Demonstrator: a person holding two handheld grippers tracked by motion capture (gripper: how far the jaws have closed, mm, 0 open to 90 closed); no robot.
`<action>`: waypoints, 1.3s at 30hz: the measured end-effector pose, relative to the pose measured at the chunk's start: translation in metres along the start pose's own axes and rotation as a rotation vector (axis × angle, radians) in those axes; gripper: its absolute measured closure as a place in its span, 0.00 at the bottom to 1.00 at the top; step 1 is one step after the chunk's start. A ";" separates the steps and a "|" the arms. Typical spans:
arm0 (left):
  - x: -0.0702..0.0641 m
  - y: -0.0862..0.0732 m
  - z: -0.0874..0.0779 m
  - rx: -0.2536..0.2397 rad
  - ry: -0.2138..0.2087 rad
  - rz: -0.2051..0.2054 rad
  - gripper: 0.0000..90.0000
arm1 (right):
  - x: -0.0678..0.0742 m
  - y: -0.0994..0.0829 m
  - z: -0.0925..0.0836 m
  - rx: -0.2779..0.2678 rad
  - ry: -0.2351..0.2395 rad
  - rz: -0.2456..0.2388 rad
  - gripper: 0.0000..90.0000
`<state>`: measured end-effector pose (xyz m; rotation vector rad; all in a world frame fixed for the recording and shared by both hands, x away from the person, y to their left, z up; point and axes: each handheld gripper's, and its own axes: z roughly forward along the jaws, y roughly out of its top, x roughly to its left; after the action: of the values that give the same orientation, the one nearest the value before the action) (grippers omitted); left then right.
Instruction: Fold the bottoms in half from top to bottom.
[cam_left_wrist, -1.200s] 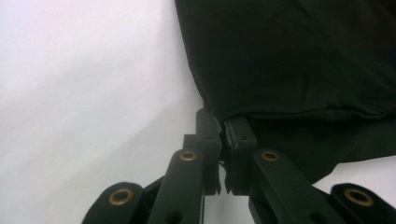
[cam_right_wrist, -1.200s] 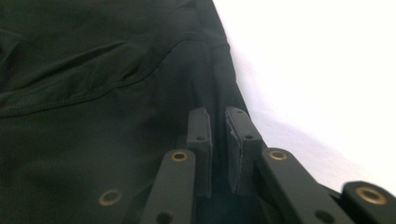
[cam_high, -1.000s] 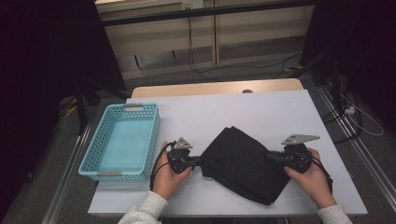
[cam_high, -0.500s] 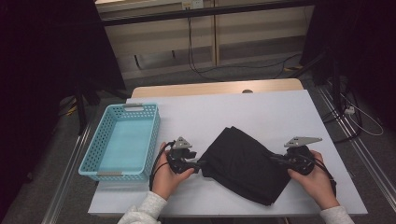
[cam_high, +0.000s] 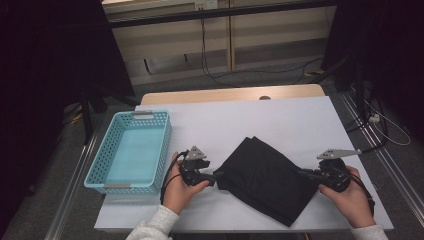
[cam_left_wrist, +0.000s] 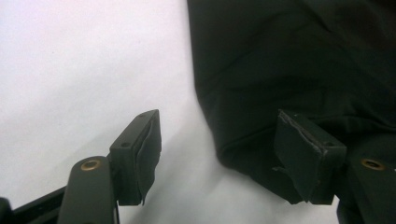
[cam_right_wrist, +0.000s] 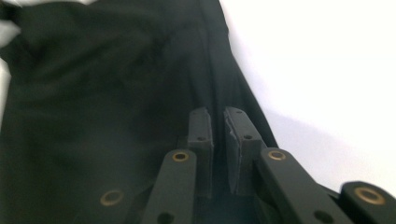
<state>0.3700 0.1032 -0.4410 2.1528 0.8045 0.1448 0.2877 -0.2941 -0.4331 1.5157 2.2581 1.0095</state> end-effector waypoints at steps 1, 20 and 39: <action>0.000 0.000 0.000 0.001 0.001 0.002 0.36 | -0.001 -0.004 0.002 0.024 -0.008 0.003 0.91; -0.001 0.002 0.002 -0.003 -0.008 0.007 0.35 | -0.006 -0.013 0.003 0.021 -0.047 0.022 0.80; 0.000 0.001 0.002 -0.007 -0.007 0.005 0.33 | -0.012 -0.015 0.004 0.002 0.019 0.021 0.84</action>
<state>0.3714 0.1014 -0.4417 2.1475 0.7935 0.1428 0.2843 -0.3069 -0.4480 1.5394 2.2616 1.0323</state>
